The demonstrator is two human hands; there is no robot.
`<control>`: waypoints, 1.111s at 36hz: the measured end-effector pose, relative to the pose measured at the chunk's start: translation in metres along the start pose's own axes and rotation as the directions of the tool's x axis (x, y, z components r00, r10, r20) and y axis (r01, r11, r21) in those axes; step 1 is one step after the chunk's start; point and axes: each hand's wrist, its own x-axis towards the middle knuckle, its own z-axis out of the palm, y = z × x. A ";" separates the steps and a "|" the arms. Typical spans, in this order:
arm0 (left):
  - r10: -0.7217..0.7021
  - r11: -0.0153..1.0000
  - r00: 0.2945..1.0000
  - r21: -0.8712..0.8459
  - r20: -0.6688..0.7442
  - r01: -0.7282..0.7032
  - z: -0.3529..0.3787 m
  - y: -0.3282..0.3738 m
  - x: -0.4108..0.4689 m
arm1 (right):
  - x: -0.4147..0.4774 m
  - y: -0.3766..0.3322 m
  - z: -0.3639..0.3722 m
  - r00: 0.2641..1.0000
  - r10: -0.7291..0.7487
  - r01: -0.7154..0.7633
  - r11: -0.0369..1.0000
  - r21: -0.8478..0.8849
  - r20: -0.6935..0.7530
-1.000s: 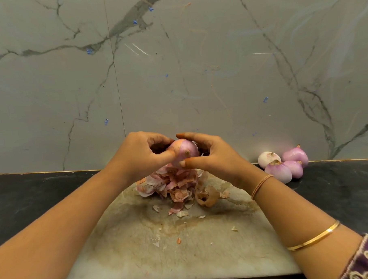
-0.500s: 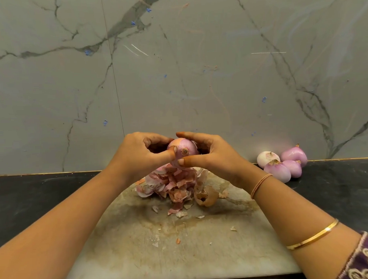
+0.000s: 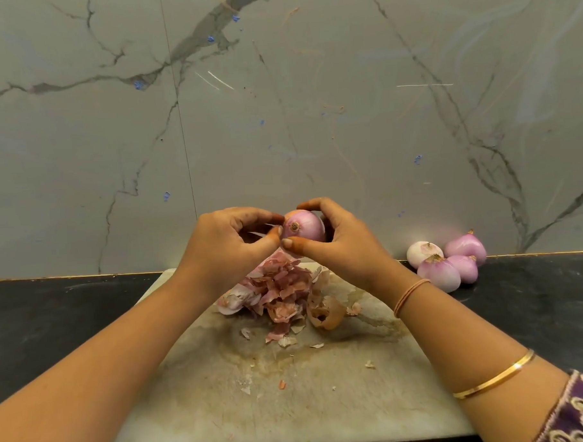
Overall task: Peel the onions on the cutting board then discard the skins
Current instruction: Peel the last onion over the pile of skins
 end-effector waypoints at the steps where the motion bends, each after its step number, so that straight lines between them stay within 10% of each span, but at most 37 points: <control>1: 0.003 1.000 1.000 0.013 -0.003 -0.003 0.001 0.000 0.000 | 0.000 0.000 0.000 1.000 -0.005 0.005 1.000 -0.015 -0.003; 16: 0.005 0.972 0.996 0.235 -0.092 0.017 0.007 0.003 -0.001 | -0.002 -0.002 0.003 0.994 -0.114 0.112 0.984 -0.137 -0.001; 40: -0.283 0.936 0.939 0.158 -0.197 0.316 0.005 0.000 0.005 | 0.001 -0.004 0.001 0.988 0.058 -0.095 0.962 0.256 0.145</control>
